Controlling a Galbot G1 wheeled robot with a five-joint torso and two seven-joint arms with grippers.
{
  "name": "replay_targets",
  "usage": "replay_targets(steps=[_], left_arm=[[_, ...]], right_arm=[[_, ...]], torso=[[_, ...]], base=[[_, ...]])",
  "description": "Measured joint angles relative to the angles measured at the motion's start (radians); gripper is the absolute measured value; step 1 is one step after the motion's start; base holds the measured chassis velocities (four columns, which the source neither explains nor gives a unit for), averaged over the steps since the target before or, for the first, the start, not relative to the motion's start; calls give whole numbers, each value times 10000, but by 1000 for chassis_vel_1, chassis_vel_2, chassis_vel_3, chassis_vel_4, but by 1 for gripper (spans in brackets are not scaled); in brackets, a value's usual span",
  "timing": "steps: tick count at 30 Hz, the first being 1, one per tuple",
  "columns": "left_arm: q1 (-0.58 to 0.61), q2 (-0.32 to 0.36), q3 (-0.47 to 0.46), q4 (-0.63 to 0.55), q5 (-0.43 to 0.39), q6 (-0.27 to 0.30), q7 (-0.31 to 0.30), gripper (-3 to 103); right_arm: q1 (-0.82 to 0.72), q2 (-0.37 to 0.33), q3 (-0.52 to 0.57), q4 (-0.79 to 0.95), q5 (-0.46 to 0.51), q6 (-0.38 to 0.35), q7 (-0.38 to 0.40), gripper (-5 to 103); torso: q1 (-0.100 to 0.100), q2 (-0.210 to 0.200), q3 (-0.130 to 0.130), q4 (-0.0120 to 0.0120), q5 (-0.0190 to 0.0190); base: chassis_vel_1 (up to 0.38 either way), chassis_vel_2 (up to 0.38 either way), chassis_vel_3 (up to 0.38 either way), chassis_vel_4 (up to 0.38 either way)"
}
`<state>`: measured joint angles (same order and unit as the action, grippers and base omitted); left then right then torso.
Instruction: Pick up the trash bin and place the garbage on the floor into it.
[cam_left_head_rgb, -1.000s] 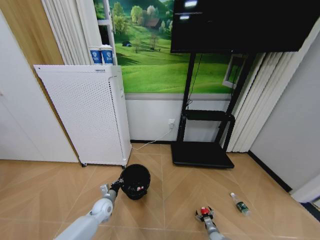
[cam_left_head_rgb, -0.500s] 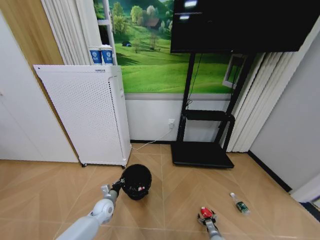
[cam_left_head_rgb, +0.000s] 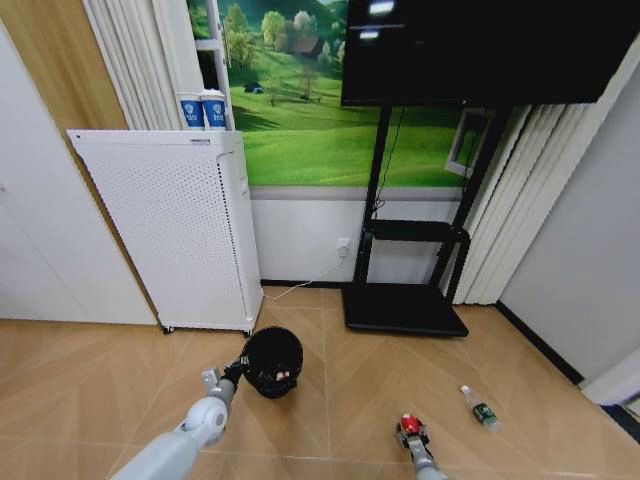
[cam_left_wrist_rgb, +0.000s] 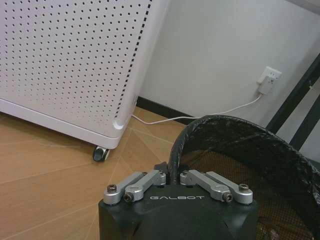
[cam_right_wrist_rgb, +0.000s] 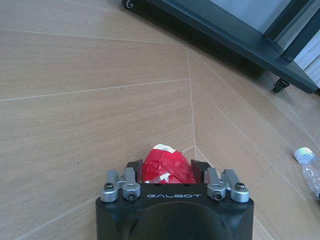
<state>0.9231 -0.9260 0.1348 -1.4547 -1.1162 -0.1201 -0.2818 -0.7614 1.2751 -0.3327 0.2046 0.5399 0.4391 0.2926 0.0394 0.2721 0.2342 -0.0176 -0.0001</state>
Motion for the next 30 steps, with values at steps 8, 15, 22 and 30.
replay_targets(steps=[8,15,22,30], left_arm=[[0,-37,33,-32,-41,0,1,7],[-3,-29,42,-118,-57,-1,2,7],[60,20,29,-180,-5,-1,-21,7],[17,107,50,-183,47,18,-111,7]], right_arm=[[-39,27,111,-28,-9,4,-7,27],[-93,16,209,16,-56,42,19,16],[-268,-92,436,281,-286,224,165,16],[-419,-577,394,903,-663,1346,634,13]], torso=[[-1,1,-1,0,-4],[-1,1,-1,-1,-3],[0,1,-1,2,6],[0,-2,1,1,4]], base=[[0,0,0,0],[0,0,0,0],[0,0,0,0],[0,0,0,0]])
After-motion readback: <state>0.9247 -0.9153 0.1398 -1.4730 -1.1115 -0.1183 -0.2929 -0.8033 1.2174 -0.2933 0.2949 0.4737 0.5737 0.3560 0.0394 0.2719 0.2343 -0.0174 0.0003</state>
